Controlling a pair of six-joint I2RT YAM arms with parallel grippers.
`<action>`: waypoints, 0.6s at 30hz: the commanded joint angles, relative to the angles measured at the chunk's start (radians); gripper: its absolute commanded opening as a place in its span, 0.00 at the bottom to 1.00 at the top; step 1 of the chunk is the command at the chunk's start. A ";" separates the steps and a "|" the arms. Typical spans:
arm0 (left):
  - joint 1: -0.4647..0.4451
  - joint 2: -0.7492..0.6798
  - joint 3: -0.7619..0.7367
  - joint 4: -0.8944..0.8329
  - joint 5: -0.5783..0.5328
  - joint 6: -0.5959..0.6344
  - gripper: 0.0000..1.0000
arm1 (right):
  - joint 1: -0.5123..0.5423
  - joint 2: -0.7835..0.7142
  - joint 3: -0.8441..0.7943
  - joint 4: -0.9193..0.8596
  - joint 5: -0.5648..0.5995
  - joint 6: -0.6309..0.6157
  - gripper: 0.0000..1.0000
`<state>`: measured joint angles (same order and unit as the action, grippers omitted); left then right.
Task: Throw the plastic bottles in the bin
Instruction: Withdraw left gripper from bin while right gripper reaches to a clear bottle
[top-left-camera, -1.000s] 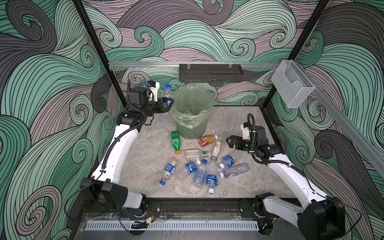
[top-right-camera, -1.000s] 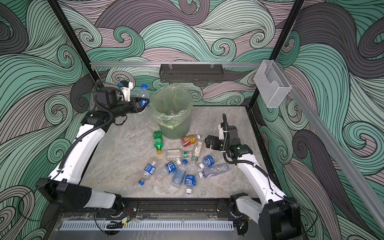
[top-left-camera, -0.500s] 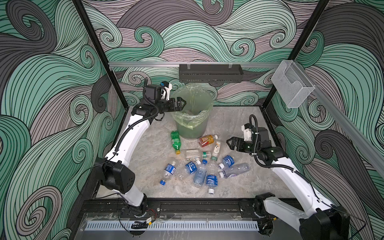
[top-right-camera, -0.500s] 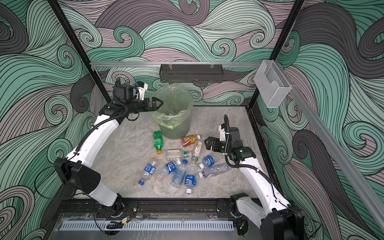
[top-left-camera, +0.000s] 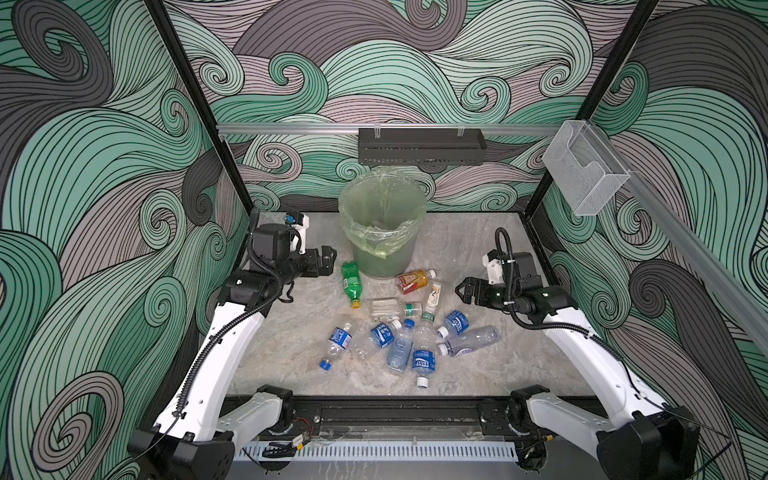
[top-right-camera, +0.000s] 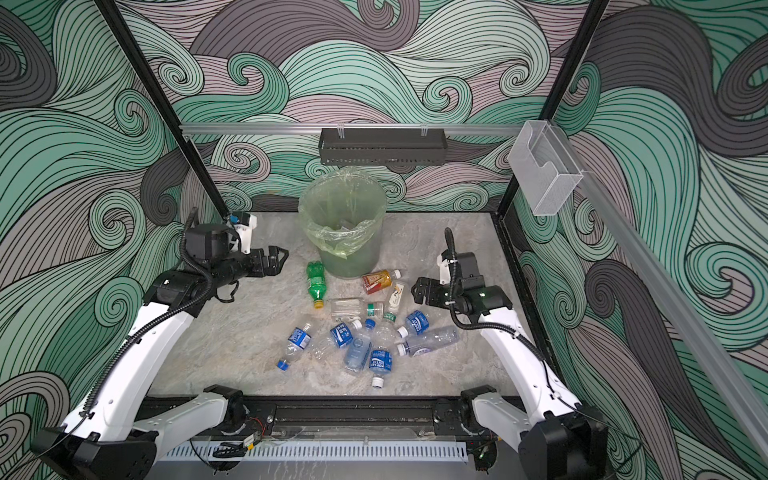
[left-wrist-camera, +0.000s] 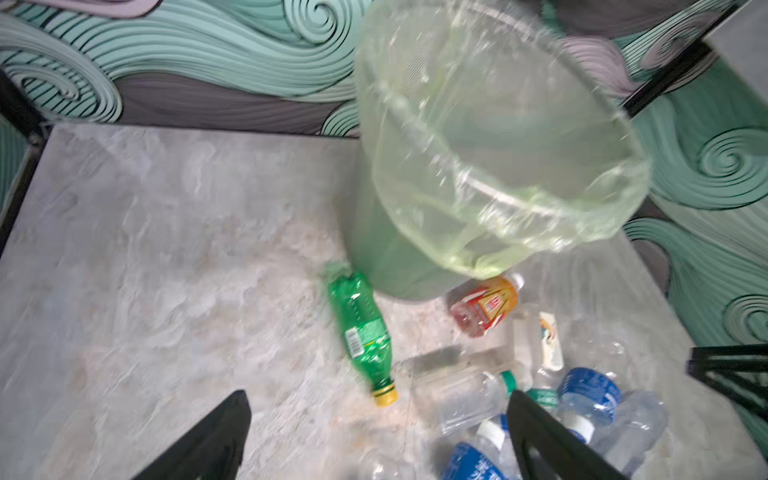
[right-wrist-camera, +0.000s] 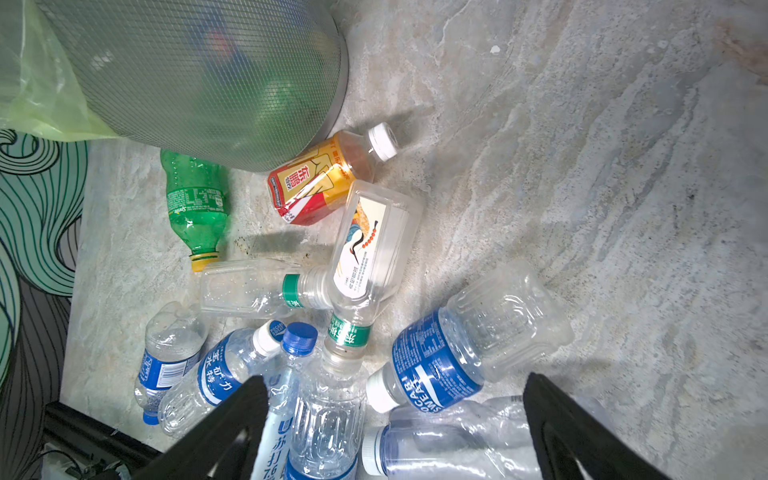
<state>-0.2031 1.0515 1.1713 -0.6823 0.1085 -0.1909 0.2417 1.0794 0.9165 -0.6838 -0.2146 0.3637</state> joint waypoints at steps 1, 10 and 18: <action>0.007 -0.055 -0.067 -0.086 -0.114 0.020 0.98 | 0.004 -0.032 0.021 -0.137 0.060 0.024 0.94; 0.008 -0.127 -0.168 -0.051 -0.132 -0.010 0.98 | 0.005 -0.059 -0.074 -0.232 0.090 0.160 0.86; 0.010 -0.101 -0.175 -0.029 -0.166 0.007 0.98 | 0.015 -0.090 -0.182 -0.202 0.080 0.240 0.85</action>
<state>-0.1982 0.9432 1.0012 -0.7300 -0.0216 -0.1921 0.2501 0.9985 0.7544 -0.8848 -0.1532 0.5465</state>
